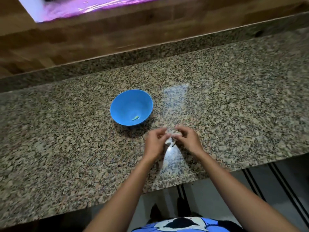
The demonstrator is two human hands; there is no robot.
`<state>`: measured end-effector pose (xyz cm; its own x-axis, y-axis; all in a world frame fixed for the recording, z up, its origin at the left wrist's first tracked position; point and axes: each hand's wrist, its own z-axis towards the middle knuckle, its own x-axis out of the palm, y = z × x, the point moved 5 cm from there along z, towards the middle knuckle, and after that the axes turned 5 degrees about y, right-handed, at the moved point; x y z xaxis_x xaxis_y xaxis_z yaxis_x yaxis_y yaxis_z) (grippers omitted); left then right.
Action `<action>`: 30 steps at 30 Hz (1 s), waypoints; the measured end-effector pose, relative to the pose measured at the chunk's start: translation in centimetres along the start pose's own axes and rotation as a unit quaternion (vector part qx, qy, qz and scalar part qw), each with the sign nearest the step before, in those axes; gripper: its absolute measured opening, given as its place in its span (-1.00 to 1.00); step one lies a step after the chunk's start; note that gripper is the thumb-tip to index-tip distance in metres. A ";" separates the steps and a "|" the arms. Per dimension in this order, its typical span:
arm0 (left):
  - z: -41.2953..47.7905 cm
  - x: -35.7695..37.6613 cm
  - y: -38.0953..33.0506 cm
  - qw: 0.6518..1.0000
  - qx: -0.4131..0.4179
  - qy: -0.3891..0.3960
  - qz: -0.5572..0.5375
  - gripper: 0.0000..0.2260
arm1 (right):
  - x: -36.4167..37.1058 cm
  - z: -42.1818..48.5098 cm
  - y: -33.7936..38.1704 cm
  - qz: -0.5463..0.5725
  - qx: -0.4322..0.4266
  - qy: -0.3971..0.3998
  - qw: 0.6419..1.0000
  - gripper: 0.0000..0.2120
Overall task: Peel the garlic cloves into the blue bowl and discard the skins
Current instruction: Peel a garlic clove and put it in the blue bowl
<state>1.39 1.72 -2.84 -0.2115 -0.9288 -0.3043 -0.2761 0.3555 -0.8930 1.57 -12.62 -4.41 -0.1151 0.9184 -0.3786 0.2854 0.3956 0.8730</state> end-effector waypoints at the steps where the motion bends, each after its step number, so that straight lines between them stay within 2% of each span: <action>1: -0.3 0.7 1.1 0.998 -0.028 0.010 -0.055 -0.67 | 0.3 -0.4 -0.1 0.077 0.023 -0.010 0.997 -0.66; 3: -0.5 1.1 1.9 0.990 -0.033 0.004 -0.140 -0.69 | 1.3 -1.4 -0.3 0.228 0.063 -0.001 0.972 -0.67; 6: -0.9 0.7 1.6 0.991 0.005 -0.003 -0.134 -0.77 | 2.2 -2.4 -0.7 0.320 0.084 0.014 0.944 -0.73; 10: -0.6 -0.6 1.2 0.996 0.070 -0.009 0.048 -0.81 | 2.6 -3.0 -0.3 0.267 0.045 -0.003 0.963 -0.75; 16: -1.2 -0.7 0.5 0.976 0.146 -0.030 0.161 -0.85 | 3.3 -3.5 0.1 0.260 0.041 -0.050 0.963 -0.74; 18: -1.3 -1.1 0.7 0.986 0.118 -0.057 0.101 -0.86 | 3.4 -3.3 0.2 0.264 0.048 -0.057 0.962 -0.73; 20: -1.0 -2.0 1.9 0.995 0.010 -0.077 -0.070 -0.85 | 3.0 -2.8 0.4 0.240 0.049 -0.065 0.967 -0.73; 22: -0.8 -2.6 3.3 0.959 -0.105 -0.049 -0.260 -0.80 | 2.3 -2.3 0.4 0.222 0.050 -0.068 0.971 -0.74; 24: -0.7 -3.6 3.9 0.915 -0.149 -0.031 -0.375 -0.79 | 1.4 -1.9 0.0 0.216 0.061 -0.079 0.971 -0.75; 25: -0.7 -4.2 4.1 0.904 -0.152 -0.034 -0.398 -0.79 | 1.0 -1.7 -0.5 0.209 0.066 -0.088 0.972 -0.75; 27: -0.6 -5.0 4.2 0.916 -0.150 -0.027 -0.372 -0.79 | 0.5 -1.6 -1.1 0.180 0.073 -0.099 0.976 -0.75; 28: -0.6 -5.1 4.3 0.936 -0.147 -0.013 -0.319 -0.79 | 0.5 -1.6 -1.3 0.163 0.076 -0.099 0.979 -0.76; 30: -0.6 -5.3 4.2 0.982 -0.119 0.020 -0.146 -0.82 | 0.3 -1.3 -1.4 0.136 0.083 -0.090 0.983 -0.75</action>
<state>0.77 8.15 -4.78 -0.1258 -0.9916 -0.0302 -0.5412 0.0941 -0.8356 -0.16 -12.91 -5.37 0.1533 0.9678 -0.1995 0.4350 0.1151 0.8930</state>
